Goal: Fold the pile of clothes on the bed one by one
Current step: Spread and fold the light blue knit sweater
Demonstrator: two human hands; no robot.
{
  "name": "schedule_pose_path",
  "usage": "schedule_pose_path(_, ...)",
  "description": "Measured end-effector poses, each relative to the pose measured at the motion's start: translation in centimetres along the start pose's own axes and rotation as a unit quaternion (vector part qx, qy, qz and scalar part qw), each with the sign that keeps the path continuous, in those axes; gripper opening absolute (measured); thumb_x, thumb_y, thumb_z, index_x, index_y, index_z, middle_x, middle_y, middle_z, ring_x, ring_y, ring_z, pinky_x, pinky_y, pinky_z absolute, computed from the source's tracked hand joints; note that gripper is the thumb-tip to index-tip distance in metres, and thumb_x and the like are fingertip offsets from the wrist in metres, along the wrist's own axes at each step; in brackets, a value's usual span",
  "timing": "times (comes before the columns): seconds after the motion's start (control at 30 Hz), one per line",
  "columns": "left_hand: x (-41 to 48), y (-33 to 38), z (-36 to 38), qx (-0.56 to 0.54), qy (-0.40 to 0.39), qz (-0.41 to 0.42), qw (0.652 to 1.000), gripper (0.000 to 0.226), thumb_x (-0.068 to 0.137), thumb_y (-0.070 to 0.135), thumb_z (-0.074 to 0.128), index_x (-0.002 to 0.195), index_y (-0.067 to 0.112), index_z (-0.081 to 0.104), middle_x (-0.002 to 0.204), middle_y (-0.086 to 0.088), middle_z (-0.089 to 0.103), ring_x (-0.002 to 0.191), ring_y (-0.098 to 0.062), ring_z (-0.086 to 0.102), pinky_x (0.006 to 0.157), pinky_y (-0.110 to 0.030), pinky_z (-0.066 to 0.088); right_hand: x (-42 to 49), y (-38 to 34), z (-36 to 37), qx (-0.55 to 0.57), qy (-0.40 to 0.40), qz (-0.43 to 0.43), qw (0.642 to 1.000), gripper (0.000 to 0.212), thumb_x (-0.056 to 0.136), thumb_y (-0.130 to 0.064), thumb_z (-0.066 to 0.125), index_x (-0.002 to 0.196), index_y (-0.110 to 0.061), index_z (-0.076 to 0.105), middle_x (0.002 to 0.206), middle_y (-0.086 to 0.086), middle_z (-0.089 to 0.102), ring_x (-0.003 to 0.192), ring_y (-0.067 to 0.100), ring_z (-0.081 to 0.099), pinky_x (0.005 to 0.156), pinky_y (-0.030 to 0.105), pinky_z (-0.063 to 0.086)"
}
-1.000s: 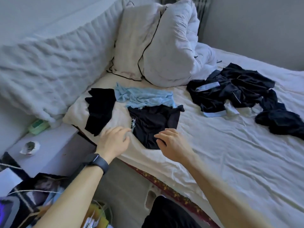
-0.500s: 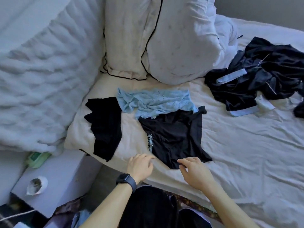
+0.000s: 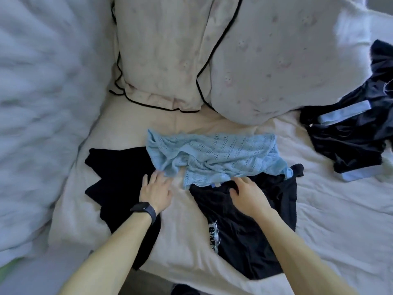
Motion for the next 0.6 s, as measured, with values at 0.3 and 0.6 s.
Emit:
schedule_pose_path(0.3,3.4,-4.0,7.7,-0.031,0.086,0.0,0.996,0.066,0.082,0.042,0.063,0.141,0.016,0.053,0.156,-0.005,0.039,0.139,-0.036,0.038,0.105,-0.068,0.032,10.8,-1.7,1.6,-0.033,-0.01,0.057,0.998,0.055,0.104,-0.027,0.051,0.154,-0.03,0.028,0.151,0.017,0.027,0.097,0.036,0.056,0.077,0.039,0.048)
schedule_pose_path(0.6,3.7,-1.6,-3.5,-0.245,0.141,-0.067,0.957,0.013,0.09,0.024,0.061,0.099,0.014,0.057,0.098,-0.008,0.065,0.094,-0.035,0.057,0.071,-0.038,0.04,1.6,-2.1,-6.1,0.194,0.189,0.049,0.961,0.017,0.102,-0.019,0.049,0.114,-0.014,0.059,0.117,0.008,0.054,0.094,0.018,0.048,0.077,0.025,0.029)
Point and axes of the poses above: each hand's wrist, its own x-axis towards the middle knuckle, its own z-axis out of the palm, y = z × x, the point moved 3 cm from there along x, towards the middle knuckle
